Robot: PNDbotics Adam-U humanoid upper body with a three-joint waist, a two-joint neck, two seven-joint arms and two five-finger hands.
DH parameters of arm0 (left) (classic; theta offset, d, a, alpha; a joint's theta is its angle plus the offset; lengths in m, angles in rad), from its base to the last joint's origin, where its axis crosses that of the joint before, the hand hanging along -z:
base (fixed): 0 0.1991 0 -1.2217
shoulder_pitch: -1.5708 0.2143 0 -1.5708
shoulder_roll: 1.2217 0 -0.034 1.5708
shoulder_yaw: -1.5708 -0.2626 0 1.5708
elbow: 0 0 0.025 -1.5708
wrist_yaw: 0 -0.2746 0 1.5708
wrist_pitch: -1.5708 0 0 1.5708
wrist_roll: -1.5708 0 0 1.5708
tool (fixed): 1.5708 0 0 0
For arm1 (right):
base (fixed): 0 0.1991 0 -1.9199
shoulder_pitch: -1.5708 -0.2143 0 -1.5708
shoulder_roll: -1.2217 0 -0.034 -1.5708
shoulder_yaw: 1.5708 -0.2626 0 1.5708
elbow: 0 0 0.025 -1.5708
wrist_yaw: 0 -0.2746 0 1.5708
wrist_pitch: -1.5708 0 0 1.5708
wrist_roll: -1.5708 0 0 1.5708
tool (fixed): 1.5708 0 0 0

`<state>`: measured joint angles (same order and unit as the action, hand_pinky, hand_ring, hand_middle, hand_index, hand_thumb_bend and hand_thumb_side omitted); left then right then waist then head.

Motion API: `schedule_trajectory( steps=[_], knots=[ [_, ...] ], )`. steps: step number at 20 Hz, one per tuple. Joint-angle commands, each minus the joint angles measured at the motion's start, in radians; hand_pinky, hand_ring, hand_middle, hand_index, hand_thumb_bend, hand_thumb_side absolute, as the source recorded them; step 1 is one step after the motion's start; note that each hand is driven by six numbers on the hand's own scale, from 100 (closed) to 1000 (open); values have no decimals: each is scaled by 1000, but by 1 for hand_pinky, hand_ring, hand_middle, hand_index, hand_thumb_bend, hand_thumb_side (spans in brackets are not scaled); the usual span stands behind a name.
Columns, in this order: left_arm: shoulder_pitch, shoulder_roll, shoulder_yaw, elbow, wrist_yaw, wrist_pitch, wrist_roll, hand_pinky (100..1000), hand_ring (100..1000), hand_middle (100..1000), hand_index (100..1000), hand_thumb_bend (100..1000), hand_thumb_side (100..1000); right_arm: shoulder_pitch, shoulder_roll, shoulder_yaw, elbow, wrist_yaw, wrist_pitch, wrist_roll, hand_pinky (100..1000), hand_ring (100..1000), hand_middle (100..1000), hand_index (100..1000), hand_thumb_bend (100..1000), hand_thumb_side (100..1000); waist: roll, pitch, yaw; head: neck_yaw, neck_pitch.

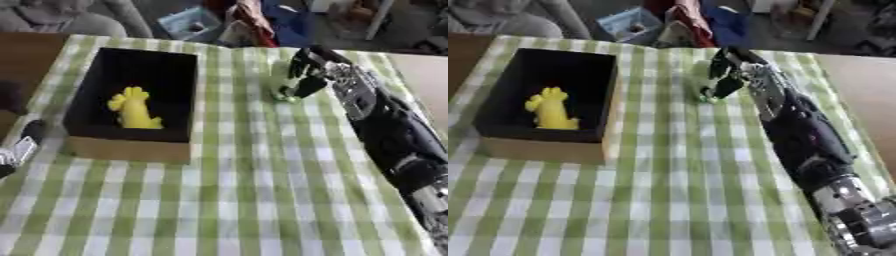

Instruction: Pick up objects on the table and place them in the box.

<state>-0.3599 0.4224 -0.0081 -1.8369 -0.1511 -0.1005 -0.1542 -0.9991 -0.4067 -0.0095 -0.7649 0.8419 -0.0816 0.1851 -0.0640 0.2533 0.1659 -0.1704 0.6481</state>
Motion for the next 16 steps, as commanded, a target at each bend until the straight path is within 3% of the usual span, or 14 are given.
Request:
schedule_trajectory(
  steps=[1,8,9,10,16],
  knots=[
    [-8,17,10,-9,-3,-3,0,699,573,573,736,340,100,-9,-12,1,-13,28,-3,-62,593,588,239,377,320,100,8,-14,-2,-2,-10],
    [-7,19,11,-9,-2,-2,1,699,573,572,736,340,100,-21,-21,37,-60,23,-55,-132,582,581,234,375,303,100,7,-20,-9,-2,-7],
    [-6,19,11,-9,-2,-2,1,699,573,572,735,335,100,-26,-23,42,-80,17,-63,-134,581,580,233,375,242,102,7,-22,-9,-3,-6],
    [-5,20,11,-9,-2,-2,1,699,573,572,735,340,100,-29,-25,47,-98,10,-68,-134,581,580,233,375,304,100,6,-24,-9,-3,-5],
    [-1,23,9,-8,0,-2,-1,698,573,573,735,340,100,-66,-15,86,-206,-23,-98,-104,590,584,238,378,301,100,0,-37,-4,-5,-1]
  ],
)
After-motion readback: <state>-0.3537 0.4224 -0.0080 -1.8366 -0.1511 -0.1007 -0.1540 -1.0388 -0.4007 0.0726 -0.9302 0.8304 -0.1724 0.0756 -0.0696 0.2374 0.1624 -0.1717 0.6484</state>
